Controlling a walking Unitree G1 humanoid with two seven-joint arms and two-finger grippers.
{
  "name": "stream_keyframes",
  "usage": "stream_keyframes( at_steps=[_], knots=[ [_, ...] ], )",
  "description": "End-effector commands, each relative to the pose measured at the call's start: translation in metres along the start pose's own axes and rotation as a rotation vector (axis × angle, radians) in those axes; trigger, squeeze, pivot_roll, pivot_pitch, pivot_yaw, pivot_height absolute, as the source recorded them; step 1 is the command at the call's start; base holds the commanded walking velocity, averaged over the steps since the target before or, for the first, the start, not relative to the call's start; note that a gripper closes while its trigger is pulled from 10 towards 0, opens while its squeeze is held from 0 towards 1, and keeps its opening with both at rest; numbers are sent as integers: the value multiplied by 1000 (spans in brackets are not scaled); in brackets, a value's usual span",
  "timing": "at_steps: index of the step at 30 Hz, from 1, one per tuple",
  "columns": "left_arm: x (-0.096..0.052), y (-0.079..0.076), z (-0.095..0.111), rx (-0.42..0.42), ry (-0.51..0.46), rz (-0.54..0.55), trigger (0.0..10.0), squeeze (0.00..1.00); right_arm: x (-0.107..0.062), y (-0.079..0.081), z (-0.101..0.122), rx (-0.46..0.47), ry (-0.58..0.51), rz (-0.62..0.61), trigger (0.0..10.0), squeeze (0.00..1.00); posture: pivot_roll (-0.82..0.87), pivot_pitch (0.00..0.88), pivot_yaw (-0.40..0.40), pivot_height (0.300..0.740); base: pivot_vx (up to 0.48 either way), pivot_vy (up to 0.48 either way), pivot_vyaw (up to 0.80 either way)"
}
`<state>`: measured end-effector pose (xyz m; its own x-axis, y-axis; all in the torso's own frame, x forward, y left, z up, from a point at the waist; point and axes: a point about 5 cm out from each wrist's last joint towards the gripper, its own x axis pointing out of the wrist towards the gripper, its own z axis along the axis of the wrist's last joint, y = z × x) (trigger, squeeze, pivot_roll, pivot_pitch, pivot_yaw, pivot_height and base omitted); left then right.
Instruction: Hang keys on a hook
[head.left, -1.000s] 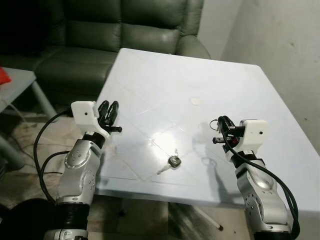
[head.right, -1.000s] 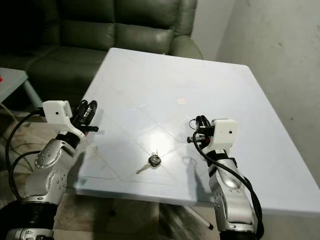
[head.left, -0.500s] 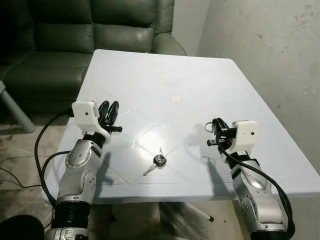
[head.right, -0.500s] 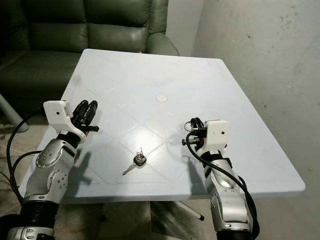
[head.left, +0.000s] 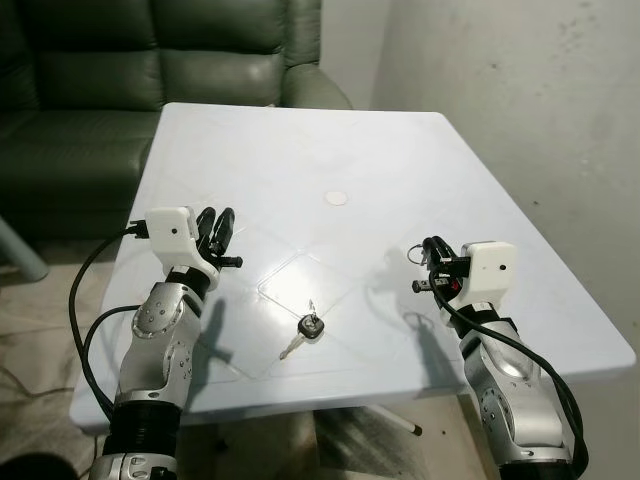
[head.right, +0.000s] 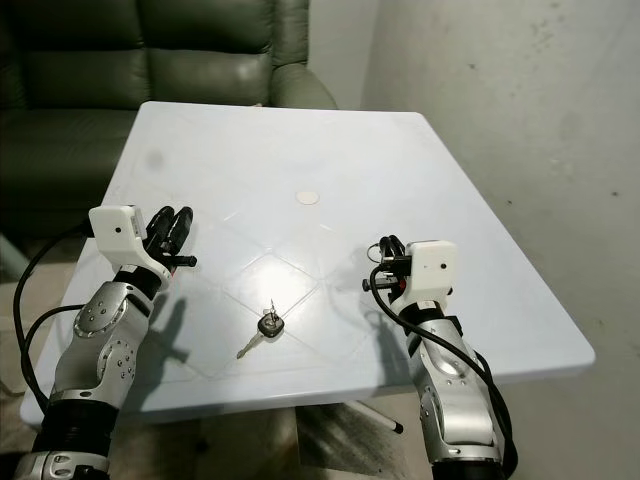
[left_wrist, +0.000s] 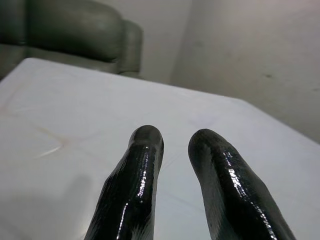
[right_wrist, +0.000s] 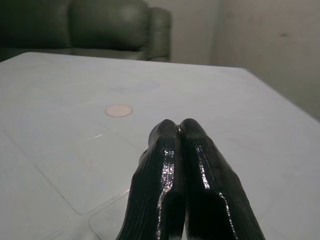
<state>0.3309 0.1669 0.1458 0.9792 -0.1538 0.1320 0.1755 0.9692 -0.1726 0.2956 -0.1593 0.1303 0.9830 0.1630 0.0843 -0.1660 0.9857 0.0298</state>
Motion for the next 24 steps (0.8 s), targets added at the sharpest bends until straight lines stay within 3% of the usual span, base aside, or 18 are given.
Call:
stream_keyframes(
  at_steps=[1,24],
  knots=[
    [3,0,4,17,-8,1,10000,0,1,1,0,-2,-4,-2,10000,0,-60,0,-57,740,0,352,-725],
    [4,1,-1,-44,48,65,10000,0,1,0,0,-5,5,-8,10000,0,-62,0,-61,740,0,26,-720]
  ],
)
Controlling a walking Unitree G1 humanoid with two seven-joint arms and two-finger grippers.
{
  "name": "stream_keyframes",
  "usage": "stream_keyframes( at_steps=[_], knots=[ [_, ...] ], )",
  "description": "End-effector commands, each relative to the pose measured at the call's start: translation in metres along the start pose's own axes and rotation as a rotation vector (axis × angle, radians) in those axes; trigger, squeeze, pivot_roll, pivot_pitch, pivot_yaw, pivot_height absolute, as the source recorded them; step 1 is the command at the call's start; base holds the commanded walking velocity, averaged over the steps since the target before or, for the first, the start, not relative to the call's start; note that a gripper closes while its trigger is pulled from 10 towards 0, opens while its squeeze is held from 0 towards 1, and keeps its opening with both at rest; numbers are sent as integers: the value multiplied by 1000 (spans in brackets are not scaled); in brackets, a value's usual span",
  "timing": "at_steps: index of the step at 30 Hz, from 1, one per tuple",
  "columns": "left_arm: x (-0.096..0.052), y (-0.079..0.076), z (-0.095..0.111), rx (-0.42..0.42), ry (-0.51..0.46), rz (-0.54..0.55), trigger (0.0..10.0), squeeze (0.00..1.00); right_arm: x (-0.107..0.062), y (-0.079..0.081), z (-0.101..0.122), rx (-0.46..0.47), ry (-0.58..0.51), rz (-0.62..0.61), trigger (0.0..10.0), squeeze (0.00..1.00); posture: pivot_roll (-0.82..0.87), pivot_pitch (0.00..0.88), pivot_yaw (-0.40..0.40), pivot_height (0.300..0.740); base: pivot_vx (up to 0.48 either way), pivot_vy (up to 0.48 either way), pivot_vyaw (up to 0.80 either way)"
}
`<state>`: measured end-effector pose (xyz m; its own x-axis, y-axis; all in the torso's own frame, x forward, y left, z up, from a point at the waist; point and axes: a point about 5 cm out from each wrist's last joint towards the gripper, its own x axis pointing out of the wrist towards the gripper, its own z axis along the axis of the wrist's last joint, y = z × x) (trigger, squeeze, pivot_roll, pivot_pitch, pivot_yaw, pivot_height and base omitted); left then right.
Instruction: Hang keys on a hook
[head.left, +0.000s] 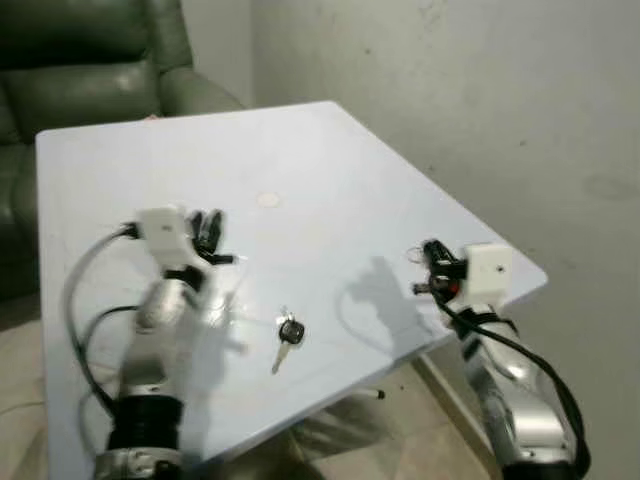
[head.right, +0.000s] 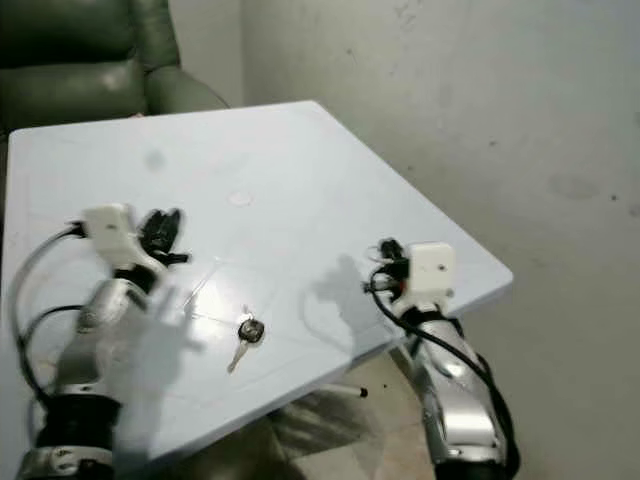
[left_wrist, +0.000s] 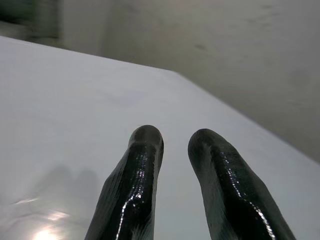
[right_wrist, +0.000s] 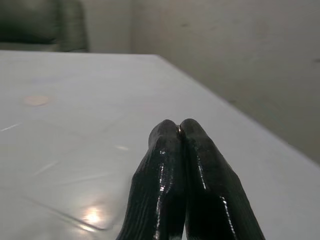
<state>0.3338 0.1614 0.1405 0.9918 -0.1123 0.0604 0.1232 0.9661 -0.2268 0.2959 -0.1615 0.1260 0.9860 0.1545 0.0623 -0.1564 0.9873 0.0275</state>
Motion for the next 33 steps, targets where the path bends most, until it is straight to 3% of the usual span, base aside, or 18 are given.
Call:
stream_keyframes(
  at_steps=[1,16,33],
  knots=[
    [1,4,6,7,-13,8,10000,0,1,2,5,-2,-17,1,10000,0,-62,0,-61,740,0,0,-719],
    [0,3,6,13,-9,-6,10000,0,1,1,4,-1,-14,-6,10000,0,-64,0,-62,740,0,0,-720],
    [-1,-11,3,6,1,-90,10000,0,2,1,4,-4,-14,-5,10000,0,-63,0,-61,740,0,0,-719]
  ],
)
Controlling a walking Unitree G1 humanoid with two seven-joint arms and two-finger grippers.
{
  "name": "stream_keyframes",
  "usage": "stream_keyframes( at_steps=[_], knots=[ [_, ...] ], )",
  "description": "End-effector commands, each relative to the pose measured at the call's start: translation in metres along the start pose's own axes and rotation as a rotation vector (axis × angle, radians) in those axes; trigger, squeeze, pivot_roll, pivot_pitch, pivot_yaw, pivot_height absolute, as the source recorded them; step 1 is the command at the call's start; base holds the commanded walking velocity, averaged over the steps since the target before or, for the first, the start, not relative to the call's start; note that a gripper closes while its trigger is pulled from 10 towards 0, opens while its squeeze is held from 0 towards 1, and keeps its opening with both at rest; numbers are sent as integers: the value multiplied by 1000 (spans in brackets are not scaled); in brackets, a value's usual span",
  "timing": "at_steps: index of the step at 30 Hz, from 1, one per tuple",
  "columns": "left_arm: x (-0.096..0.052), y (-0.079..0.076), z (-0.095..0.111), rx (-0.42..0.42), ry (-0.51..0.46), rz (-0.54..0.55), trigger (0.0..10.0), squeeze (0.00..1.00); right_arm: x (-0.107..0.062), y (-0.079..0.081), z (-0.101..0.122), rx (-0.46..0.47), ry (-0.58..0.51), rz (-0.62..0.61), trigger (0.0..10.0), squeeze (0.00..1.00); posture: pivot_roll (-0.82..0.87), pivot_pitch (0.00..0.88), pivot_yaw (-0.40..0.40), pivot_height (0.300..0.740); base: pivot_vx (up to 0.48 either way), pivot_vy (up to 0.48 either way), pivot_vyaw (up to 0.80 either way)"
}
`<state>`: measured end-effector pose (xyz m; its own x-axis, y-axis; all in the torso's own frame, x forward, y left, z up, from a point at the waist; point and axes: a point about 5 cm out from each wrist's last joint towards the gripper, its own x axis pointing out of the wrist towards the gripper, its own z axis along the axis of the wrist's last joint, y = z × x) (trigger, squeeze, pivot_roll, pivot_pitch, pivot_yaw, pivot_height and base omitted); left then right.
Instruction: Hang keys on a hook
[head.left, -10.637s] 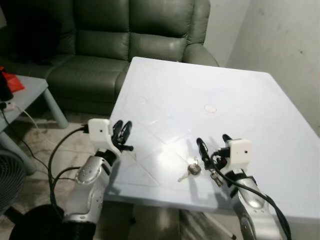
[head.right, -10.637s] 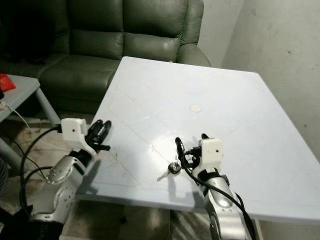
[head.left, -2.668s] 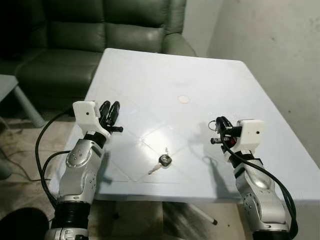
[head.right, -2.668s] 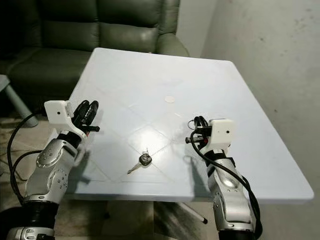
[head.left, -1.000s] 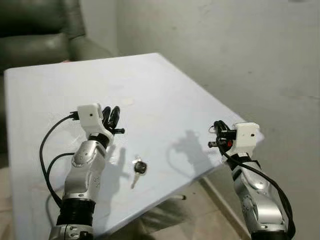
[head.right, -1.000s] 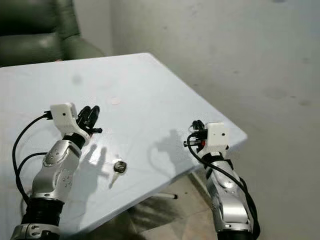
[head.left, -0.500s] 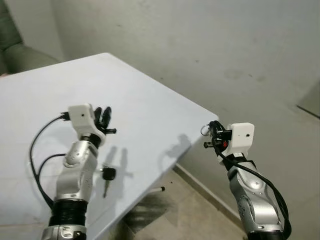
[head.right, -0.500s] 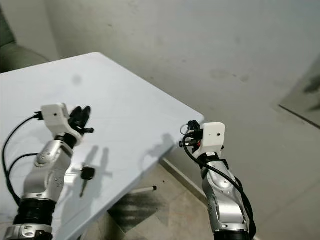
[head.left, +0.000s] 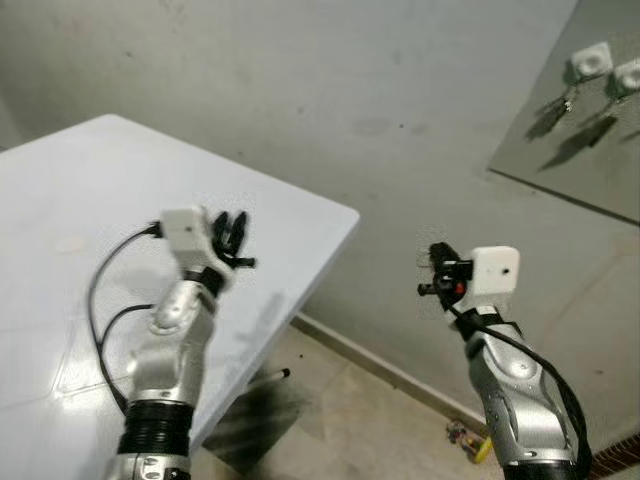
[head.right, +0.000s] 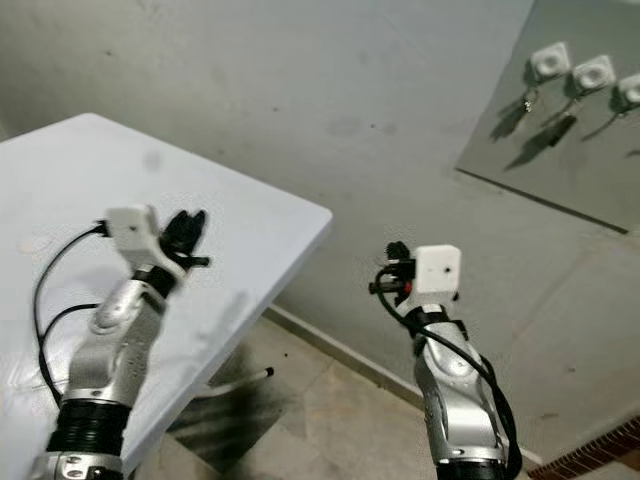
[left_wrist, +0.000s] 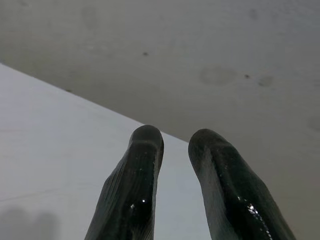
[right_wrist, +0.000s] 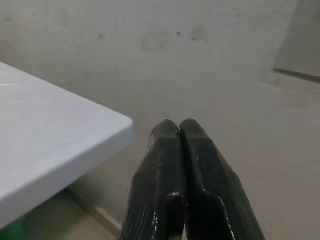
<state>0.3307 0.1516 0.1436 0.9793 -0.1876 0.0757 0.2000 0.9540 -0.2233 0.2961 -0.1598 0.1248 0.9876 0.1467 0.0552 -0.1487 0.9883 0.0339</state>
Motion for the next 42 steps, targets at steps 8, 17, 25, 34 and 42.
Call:
stream_keyframes(
  at_steps=[8,17,25,34,42],
  knots=[
    [0,-1,1,18,11,-28,10000,0,0,0,4,-12,-20,7,10000,0,-63,0,-57,740,0,0,-721],
    [-1,-6,-1,24,26,-62,10000,0,-1,1,3,-15,-17,11,10000,0,-62,0,-57,740,0,0,-720],
    [-3,-10,-3,30,41,-95,10000,0,-2,2,3,-14,-16,14,10000,0,-63,0,-56,740,0,0,-719],
    [-4,-13,-5,21,59,-106,10000,0,-3,1,-1,26,10,-24,10000,0,-65,0,-55,740,0,0,-334],
    [-7,-12,-6,10,76,-92,10000,0,-5,-14,-8,55,82,-159,10000,0,-72,0,-42,740,0,0,0]
  ],
)
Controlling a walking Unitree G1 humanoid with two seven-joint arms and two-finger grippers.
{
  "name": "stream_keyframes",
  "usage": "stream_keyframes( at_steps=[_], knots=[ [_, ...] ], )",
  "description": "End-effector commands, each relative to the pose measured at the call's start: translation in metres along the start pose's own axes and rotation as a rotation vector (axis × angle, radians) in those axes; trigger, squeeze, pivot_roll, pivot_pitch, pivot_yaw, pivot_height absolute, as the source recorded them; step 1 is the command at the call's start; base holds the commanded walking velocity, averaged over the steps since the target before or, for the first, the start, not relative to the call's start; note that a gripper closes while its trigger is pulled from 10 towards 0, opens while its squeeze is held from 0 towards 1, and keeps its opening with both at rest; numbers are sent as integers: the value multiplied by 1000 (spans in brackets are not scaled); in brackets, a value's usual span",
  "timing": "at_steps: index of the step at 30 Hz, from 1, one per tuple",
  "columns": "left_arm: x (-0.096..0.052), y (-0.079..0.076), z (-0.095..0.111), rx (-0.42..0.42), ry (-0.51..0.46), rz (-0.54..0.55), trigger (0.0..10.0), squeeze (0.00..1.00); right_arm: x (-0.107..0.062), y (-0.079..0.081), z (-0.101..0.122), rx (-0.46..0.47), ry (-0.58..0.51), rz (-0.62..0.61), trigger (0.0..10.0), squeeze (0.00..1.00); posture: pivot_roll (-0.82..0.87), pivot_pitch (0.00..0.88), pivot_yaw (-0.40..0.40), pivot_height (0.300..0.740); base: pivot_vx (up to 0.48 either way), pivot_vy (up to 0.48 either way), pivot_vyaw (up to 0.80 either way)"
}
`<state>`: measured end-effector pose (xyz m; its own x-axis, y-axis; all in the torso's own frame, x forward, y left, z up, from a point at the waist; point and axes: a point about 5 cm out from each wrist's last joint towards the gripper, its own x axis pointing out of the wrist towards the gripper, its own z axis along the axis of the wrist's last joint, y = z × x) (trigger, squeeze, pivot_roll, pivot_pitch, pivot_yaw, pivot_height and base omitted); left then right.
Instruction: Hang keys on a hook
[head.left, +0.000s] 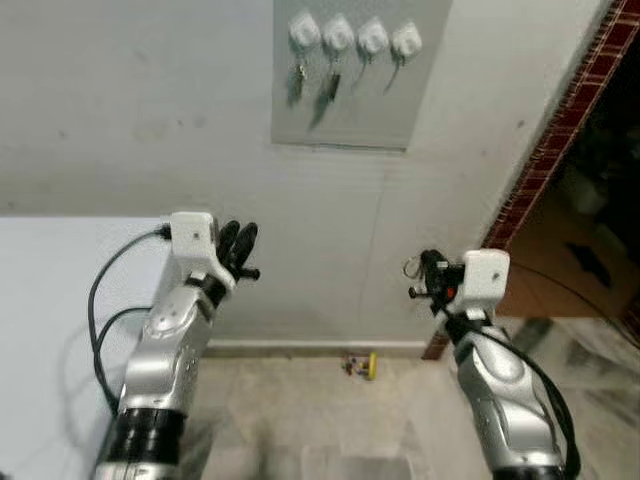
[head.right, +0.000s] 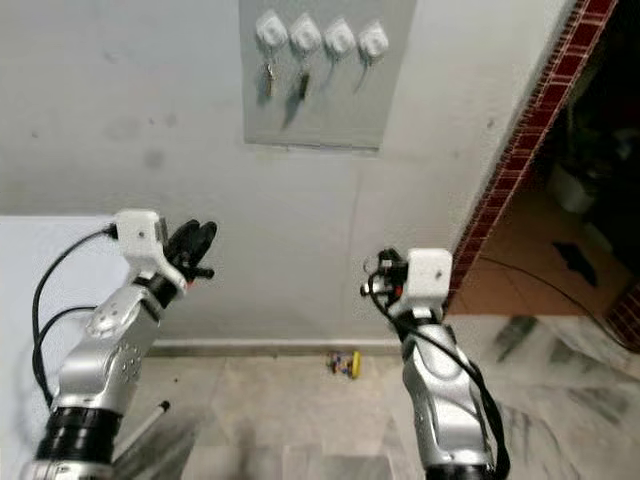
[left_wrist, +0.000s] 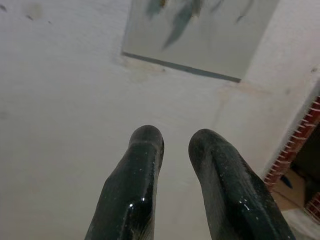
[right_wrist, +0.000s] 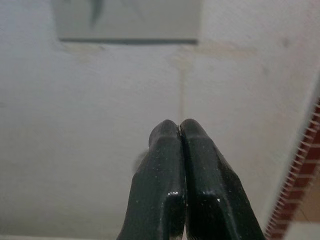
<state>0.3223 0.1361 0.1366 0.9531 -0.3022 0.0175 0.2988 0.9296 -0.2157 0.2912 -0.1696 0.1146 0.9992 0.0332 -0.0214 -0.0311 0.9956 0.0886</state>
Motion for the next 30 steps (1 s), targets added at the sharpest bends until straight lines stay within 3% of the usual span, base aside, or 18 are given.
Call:
stream_keyframes(
  at_steps=[1,5,12,30],
  knots=[
    [-2,2,4,7,-6,10,10000,0,2,-4,2,3,12,-41,10000,0,-72,0,-42,740,0,0,0],
    [-2,1,4,-2,-2,5,10000,0,0,-7,-1,31,35,-79,10000,0,-82,5,-27,740,0,0,0],
    [0,-2,3,-9,7,-17,10000,0,-7,1,2,34,-15,-11,10000,0,-96,15,-14,740,0,0,0],
    [2,-3,5,-21,2,-13,10000,0,-8,1,7,25,-26,-1,10000,0,-99,24,-24,740,360,0,0]
  ],
)
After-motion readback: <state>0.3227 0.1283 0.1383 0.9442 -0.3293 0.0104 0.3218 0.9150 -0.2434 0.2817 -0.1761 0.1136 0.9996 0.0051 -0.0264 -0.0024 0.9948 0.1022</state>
